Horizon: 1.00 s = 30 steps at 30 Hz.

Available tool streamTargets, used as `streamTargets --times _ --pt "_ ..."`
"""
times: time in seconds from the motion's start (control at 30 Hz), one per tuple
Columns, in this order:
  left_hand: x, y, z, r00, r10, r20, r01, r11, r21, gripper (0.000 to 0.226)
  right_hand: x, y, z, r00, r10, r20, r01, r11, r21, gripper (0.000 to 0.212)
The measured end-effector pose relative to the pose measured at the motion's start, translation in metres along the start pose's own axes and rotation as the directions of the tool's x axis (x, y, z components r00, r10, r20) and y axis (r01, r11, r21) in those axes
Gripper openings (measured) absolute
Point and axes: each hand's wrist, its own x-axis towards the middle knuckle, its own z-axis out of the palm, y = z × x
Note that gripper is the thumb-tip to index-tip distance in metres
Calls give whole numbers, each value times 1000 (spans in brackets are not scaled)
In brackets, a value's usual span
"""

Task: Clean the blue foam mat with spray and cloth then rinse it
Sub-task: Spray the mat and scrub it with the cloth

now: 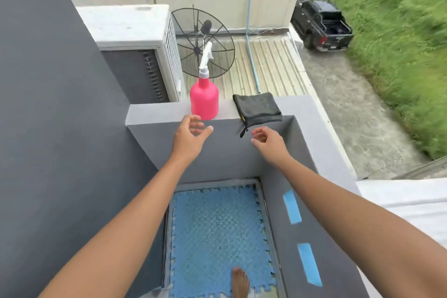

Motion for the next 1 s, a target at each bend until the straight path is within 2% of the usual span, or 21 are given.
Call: streamTargets --times 0.1,0.23,0.3,0.4,0.5,0.67,0.8,0.9,1.0 --pt "51 18 10 992 76 -96 -70 995 64 50 44 3 -1 993 -113 42 119 964 -236 36" --pt "113 25 17 984 6 -178 7 998 70 78 97 7 5 987 -133 95 163 815 -556 76" --pt "141 25 21 985 -21 -170 27 999 32 86 120 12 8 983 -141 114 181 726 -664 89" --pt "176 30 28 992 25 -122 -33 997 -63 91 148 28 13 976 -164 146 217 615 -758 92" --pt "196 44 34 988 127 -85 -137 982 -130 81 165 35 13 968 -211 134 234 583 -778 81" --pt "192 58 44 969 216 -118 -227 970 -91 53 164 45 3 943 -291 162 317 634 -705 64" --pt "155 56 42 966 233 -112 -243 966 -82 9 148 39 -1 951 -295 90 303 841 -449 47" --pt "115 48 35 967 247 -56 -251 963 -93 16 122 29 2 987 -156 38 160 974 -161 41" --pt "74 29 24 974 226 -22 -227 973 -50 25 81 22 14 999 -18 32 12 986 167 28"
